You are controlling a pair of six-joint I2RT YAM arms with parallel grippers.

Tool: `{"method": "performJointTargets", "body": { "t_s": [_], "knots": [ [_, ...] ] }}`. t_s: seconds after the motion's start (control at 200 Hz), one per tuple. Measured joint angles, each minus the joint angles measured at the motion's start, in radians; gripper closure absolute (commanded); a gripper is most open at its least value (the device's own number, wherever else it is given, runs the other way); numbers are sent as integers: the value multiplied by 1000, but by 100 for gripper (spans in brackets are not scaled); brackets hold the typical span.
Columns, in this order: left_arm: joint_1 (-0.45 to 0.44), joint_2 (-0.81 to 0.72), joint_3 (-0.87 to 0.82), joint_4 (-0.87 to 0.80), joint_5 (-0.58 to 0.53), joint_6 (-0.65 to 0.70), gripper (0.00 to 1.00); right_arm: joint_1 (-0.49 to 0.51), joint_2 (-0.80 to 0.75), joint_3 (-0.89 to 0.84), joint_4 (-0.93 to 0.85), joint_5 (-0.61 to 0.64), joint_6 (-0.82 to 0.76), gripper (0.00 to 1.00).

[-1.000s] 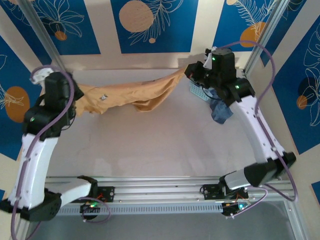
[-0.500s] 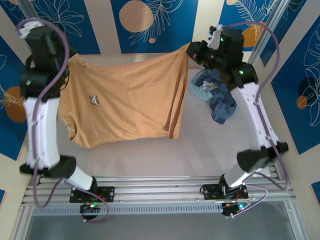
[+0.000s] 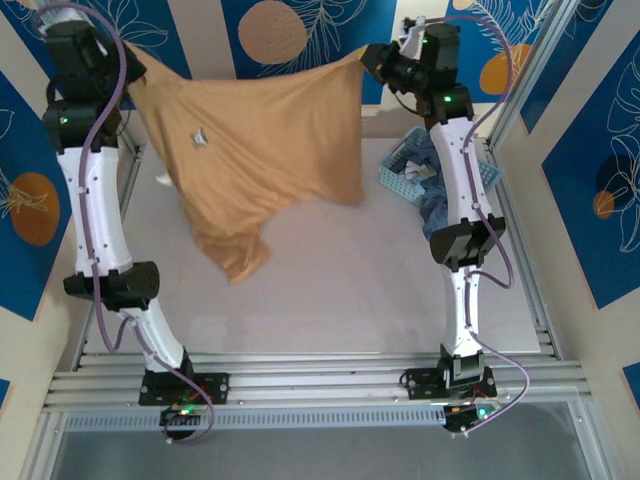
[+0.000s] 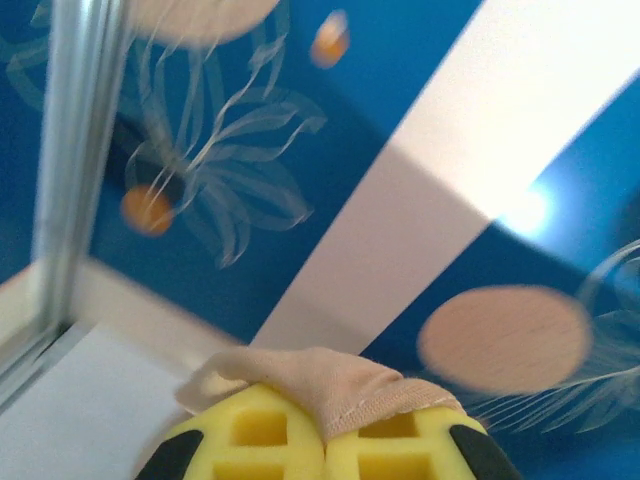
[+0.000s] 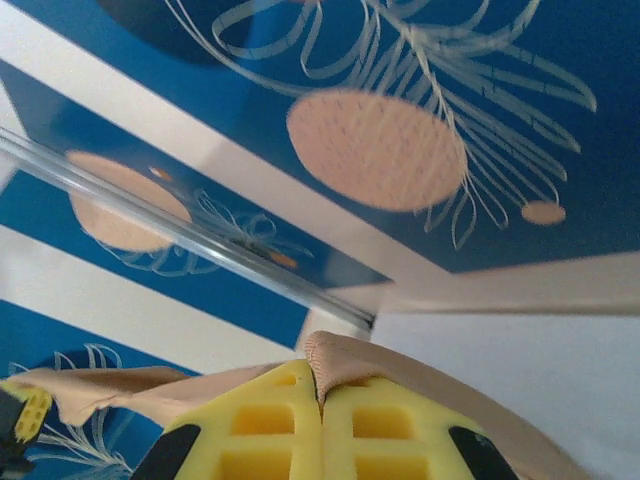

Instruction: Fold and stack the t-shirts

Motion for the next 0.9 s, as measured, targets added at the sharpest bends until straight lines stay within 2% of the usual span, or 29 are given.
{"method": "performJointTargets", "body": {
  "t_s": [0.1, 0.235, 0.3, 0.375, 0.515, 0.645, 0.745, 0.9],
  "knots": [
    [-1, -53, 14, 66, 48, -1, 100, -44, -6, 2, 62, -13, 42, 100],
    [-24, -157, -47, 51, 60, 3, 100, -80, -14, -22, 87, -40, 64, 100],
    [-51, -261, -207, 45, 47, 3, 100, -81, -29, -66, 72, -48, 57, 100],
    [-84, -418, -504, 65, 31, -16, 100, -67, -77, -182, 40, -47, 33, 100],
    [-151, -612, -1034, 40, -2, -98, 100, -13, -248, -643, 19, 7, -6, 100],
    [-215, -629, -1448, 37, 18, -193, 100, 33, -302, -1007, 17, 52, -10, 100],
    [-293, -610, -1662, 34, 47, -259, 100, 52, -271, -1158, -25, 104, -34, 100],
    [-369, -607, -1820, 35, 85, -368, 100, 72, -249, -1248, -109, 188, -80, 100]
  ]
}}
